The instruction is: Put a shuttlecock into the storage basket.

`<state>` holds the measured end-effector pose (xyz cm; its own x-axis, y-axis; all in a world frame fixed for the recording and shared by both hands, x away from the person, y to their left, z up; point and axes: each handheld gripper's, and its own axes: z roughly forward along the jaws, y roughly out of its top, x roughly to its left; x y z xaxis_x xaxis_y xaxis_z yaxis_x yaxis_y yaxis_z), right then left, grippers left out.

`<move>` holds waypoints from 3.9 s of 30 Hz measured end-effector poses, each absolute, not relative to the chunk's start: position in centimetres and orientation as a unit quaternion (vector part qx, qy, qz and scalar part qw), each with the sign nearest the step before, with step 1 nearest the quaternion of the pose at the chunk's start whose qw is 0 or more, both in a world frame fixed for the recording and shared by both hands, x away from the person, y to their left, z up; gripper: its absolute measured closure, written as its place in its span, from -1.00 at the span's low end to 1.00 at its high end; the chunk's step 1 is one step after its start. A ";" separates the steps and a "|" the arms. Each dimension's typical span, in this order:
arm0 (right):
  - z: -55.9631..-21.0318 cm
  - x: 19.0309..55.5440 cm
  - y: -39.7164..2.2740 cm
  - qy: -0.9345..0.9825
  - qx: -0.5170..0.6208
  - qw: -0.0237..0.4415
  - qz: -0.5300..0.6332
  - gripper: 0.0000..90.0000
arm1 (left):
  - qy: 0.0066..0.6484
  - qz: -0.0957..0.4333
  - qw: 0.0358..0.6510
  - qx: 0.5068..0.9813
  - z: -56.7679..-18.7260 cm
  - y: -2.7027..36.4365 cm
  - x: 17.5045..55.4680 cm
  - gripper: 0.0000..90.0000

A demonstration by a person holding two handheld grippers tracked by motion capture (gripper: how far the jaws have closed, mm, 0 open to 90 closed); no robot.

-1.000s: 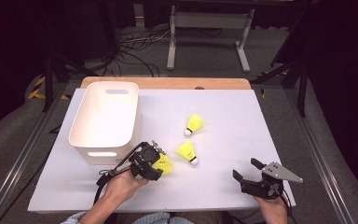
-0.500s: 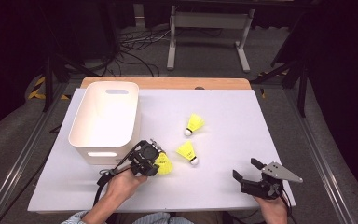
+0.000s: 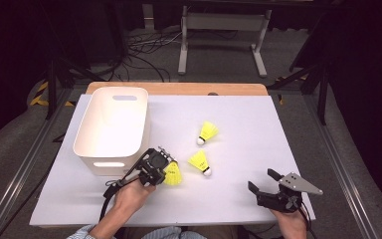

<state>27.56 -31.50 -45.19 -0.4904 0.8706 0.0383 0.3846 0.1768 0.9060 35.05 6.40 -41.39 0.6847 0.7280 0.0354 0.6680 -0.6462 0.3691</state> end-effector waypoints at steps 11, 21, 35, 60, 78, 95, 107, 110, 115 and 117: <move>-45.2 27.6 -31.5 0.723 0.434 0.257 0.472 -0.69 | 0.391 0.094 0.172 0.899 -41.3 6.5 35.1 0.99; -45.2 27.6 -31.5 0.724 0.432 0.257 0.473 -0.69 | 0.386 0.097 0.173 0.901 -41.0 6.6 35.0 1.00; -45.2 27.6 -31.5 0.724 0.431 0.255 0.474 -0.69 | 0.371 0.095 0.186 0.905 -39.9 6.2 34.9 1.00; -45.3 27.7 -31.4 0.725 0.431 0.254 0.473 -0.69 | 0.364 0.082 0.204 0.905 -38.2 6.2 34.9 1.00; -45.2 27.6 -31.4 0.725 0.430 0.254 0.473 -0.69 | 0.356 0.082 0.214 0.906 -36.7 6.1 35.0 1.00; -45.3 27.7 -31.4 0.725 0.431 0.252 0.474 -0.69 | 0.354 0.076 0.224 0.905 -35.3 6.0 35.6 1.00; -45.3 27.7 -31.4 0.726 0.431 0.252 0.473 -0.69 | 0.355 0.074 0.232 0.902 -34.6 6.2 36.0 1.00; -45.3 27.7 -31.4 0.725 0.432 0.251 0.474 -0.69 | 0.356 0.073 0.232 0.902 -34.4 6.3 36.1 1.00; -45.3 27.7 -31.4 0.725 0.431 0.252 0.474 -0.70 | 0.356 0.073 0.236 0.901 -34.2 6.3 36.2 1.00; -45.3 27.7 -31.4 0.725 0.432 0.251 0.474 -0.69 | 0.358 0.073 0.236 0.901 -34.0 6.4 36.3 1.00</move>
